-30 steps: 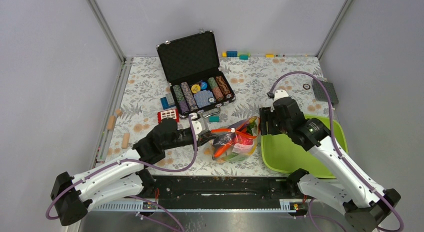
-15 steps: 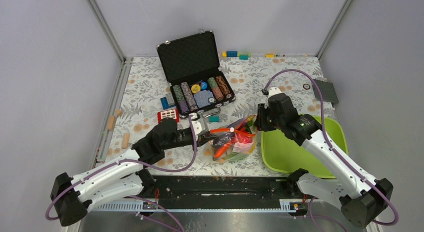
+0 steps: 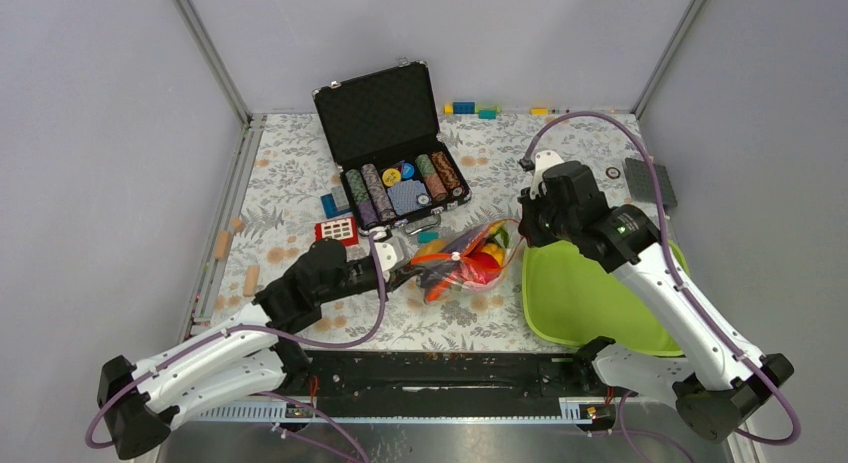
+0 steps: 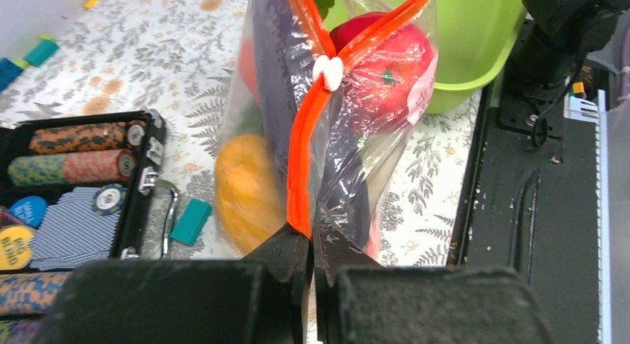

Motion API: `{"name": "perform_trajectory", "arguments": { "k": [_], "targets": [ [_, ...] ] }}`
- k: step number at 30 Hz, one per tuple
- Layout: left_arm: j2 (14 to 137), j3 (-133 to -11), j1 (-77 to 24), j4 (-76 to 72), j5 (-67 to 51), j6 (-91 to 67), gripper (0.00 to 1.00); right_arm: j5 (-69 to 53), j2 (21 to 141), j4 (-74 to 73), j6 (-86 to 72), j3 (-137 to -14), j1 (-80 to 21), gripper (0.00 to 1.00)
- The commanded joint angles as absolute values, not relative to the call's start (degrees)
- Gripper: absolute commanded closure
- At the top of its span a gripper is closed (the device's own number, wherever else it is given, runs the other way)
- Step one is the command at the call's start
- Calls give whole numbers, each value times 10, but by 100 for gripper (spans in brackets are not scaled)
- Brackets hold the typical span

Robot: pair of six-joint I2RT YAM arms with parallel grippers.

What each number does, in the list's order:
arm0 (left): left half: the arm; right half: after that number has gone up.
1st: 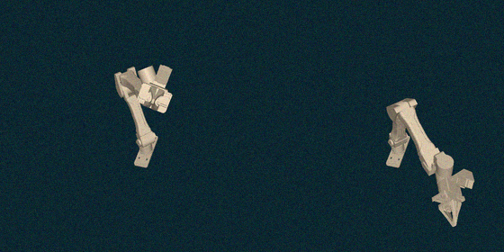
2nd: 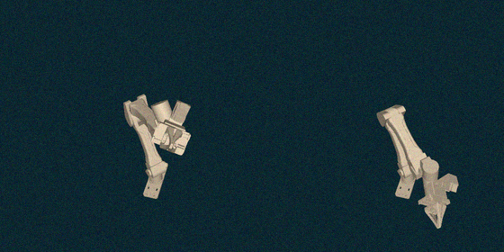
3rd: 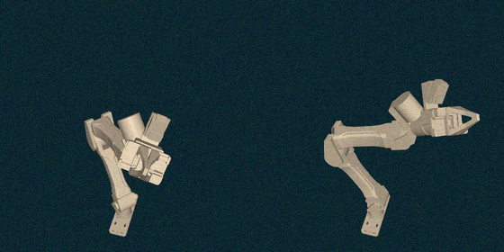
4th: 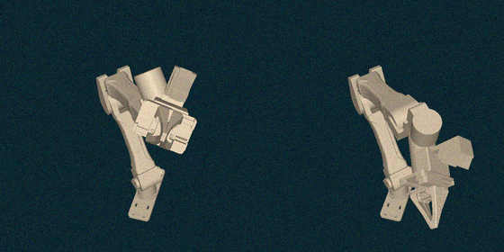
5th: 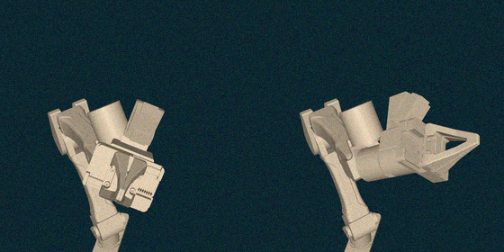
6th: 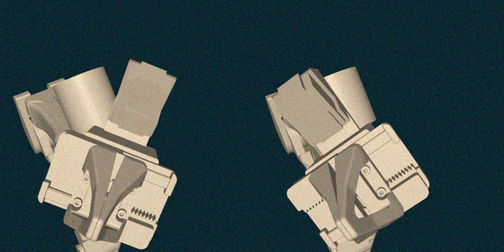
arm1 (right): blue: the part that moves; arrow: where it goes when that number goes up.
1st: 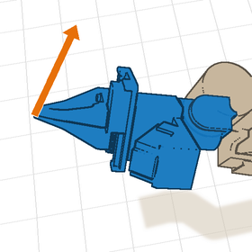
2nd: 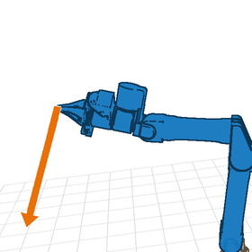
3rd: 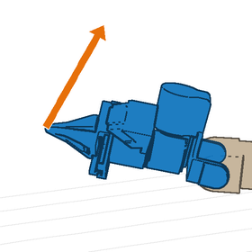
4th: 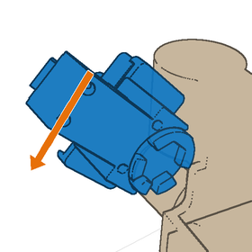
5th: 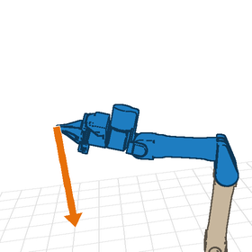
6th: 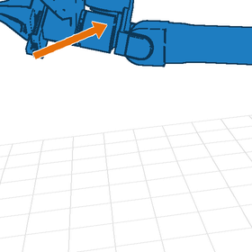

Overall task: Place the food in the zip-top bag and seal the zipper
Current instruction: Adjust the zipper food storage bag at the center of the board.

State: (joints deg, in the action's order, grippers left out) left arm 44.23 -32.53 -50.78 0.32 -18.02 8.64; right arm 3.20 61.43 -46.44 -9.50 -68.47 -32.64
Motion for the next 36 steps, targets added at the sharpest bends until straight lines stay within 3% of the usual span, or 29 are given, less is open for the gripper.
{"name": "perform_trajectory", "arguments": {
  "k": [1,7,8,10,11,12,16,19,24,30,36],
  "targets": [
    [403,-327,-501,5,-118,105,100,97,608,-532,-10,-759,-323,100],
    [383,-323,-501,13,-78,98,98,51,627,-561,22,-774,-331,100],
    [383,-324,-501,9,-75,86,86,19,630,-545,21,-770,-336,100],
    [384,-328,-500,6,-71,67,47,-31,636,-522,12,-766,-343,100],
    [385,-330,-501,6,-61,51,12,-47,641,-516,6,-767,-346,100],
    [385,-335,-501,9,-45,31,3,-56,645,-513,4,-769,-349,100],
    [387,-370,-501,36,-27,-34,1,-67,652,-503,-26,-779,-358,100],
    [399,-387,-500,-37,-53,-97,1,-77,651,-496,-47,-784,-361,100],
    [501,-467,-508,-65,-151,-166,1,-91,644,-479,-129,-785,-368,100],
    [638,-561,-526,-15,-148,-221,1,-67,648,-527,-200,-814,-378,100],
    [688,-610,-555,-3,-150,-210,1,-71,660,-540,-228,-840,-386,100]
  ]
}}
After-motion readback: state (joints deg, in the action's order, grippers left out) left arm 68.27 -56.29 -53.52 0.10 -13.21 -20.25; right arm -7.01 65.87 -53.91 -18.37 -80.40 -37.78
